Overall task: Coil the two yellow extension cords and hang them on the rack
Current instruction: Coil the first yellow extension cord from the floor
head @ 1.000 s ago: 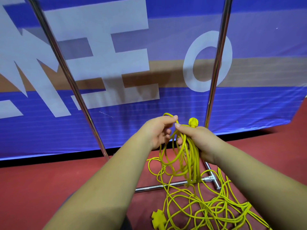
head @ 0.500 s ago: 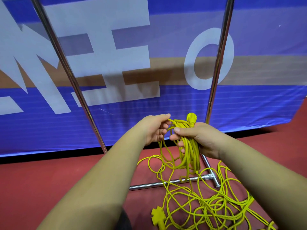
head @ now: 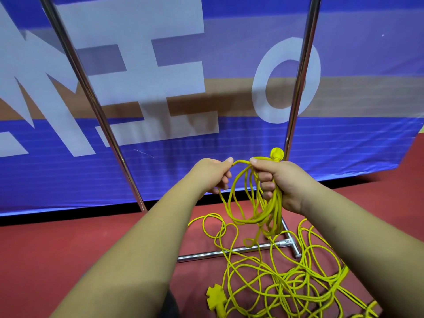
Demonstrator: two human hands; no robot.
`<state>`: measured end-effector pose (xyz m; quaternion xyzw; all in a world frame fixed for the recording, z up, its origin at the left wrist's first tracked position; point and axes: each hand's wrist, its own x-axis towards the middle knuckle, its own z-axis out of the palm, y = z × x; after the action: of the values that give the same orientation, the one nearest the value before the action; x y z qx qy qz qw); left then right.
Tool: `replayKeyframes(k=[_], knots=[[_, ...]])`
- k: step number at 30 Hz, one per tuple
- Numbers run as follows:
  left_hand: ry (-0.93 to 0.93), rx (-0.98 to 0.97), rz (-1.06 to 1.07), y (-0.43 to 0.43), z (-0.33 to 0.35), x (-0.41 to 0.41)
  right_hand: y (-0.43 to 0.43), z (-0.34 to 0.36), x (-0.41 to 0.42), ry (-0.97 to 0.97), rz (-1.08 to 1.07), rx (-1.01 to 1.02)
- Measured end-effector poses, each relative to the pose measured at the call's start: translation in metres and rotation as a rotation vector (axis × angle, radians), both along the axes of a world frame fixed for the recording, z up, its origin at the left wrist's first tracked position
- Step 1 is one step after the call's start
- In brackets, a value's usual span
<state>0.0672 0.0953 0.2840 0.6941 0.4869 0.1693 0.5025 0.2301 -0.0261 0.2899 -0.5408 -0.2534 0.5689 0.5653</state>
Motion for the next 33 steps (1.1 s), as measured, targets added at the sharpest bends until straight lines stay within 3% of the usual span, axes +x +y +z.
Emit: replayKeyframes(k=[4, 8, 11, 17, 22, 25, 29, 33], knots=[[0.093, 0.045, 0.024, 0.006, -0.011, 0.002, -0.003, 0.015, 0.012, 0.055, -0.091, 0.014], [0.217, -0.036, 0.004, 0.006, -0.031, 0.009, -0.008, 0.028, 0.028, 0.045, -0.144, 0.053], [0.36, -0.065, -0.158, -0.002, -0.054, 0.015, -0.013, 0.035, 0.044, 0.046, -0.2, 0.082], [0.35, -0.029, -0.636, -0.037, -0.115, 0.043, -0.023, 0.04, 0.069, 0.118, -0.307, 0.12], [0.323, -0.017, -0.796, -0.082, -0.147, 0.074, -0.031, 0.048, 0.076, 0.211, -0.317, 0.161], [0.446, 0.004, -0.854, -0.097, -0.171, 0.079, -0.035, 0.049, 0.079, 0.242, -0.304, 0.177], [0.52, -0.033, -0.842, -0.092, -0.178, 0.071, -0.036, 0.048, 0.085, 0.238, -0.308, 0.179], [0.437, -0.085, -0.572, -0.06, -0.168, 0.063, -0.034, 0.046, 0.094, 0.233, -0.326, 0.177]])
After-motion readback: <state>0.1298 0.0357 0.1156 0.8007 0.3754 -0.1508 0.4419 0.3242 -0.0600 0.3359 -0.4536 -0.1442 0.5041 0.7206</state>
